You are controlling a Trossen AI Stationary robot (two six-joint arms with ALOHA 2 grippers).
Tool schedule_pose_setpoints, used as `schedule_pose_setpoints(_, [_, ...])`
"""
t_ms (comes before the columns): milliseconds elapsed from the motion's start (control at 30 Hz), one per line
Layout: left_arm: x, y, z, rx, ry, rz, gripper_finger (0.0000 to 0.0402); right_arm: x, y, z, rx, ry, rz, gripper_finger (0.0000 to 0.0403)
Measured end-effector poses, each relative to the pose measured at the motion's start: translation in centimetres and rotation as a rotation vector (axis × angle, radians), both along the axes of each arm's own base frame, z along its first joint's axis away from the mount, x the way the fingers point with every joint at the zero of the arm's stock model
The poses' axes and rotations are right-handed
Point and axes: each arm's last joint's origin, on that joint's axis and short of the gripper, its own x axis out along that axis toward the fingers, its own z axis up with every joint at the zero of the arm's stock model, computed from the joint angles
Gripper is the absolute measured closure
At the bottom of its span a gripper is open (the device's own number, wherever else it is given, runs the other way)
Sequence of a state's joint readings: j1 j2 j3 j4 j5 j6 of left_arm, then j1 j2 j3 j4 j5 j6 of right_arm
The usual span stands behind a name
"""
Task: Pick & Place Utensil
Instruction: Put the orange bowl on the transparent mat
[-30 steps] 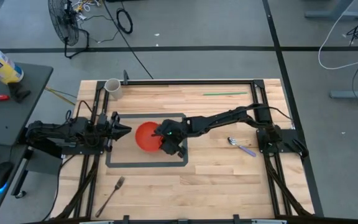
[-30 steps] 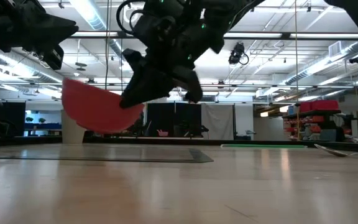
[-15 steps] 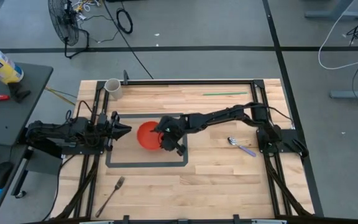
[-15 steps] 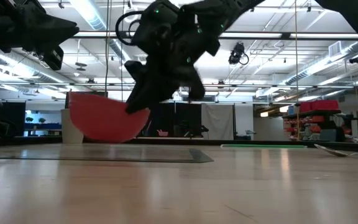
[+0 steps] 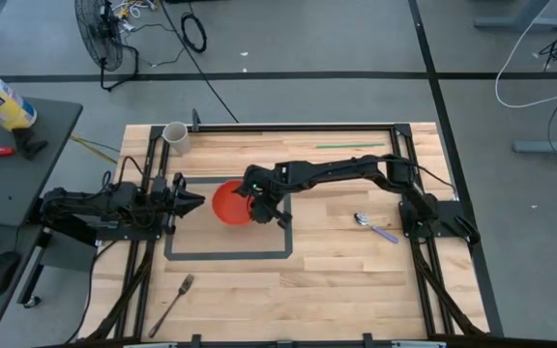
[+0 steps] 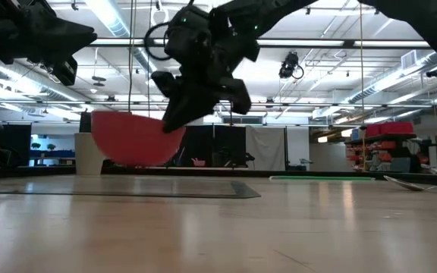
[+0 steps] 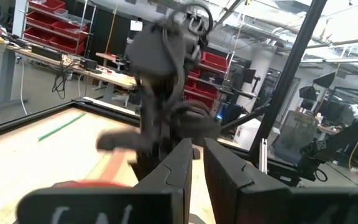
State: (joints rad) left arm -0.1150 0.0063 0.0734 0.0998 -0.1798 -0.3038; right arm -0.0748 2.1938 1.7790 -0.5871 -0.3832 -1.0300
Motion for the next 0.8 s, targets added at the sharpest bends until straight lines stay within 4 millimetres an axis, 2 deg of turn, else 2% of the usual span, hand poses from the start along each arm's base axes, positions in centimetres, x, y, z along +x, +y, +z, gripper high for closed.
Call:
schedule_pose_setpoints(200, [0.0, 0.0, 0.0, -0.008, -0.004, 0.0, 0.0356, 0.7, -0.1, -2.5, -0.003, 0.012, 0.045, 0.0393])
schedule_pose_setpoints(567, [0.0, 0.0, 0.0, -0.017, -0.001, -0.002, 0.0356, 1.2, 0.1, -2.2, -0.018, -0.046, 0.022, 0.0389])
schedule_pose_setpoints(800, [0.0, 0.0, 0.0, -0.015, 0.0, -0.002, 0.0356, 1.5, 0.8, -2.0, -0.017, -0.072, 0.037, 0.0359])
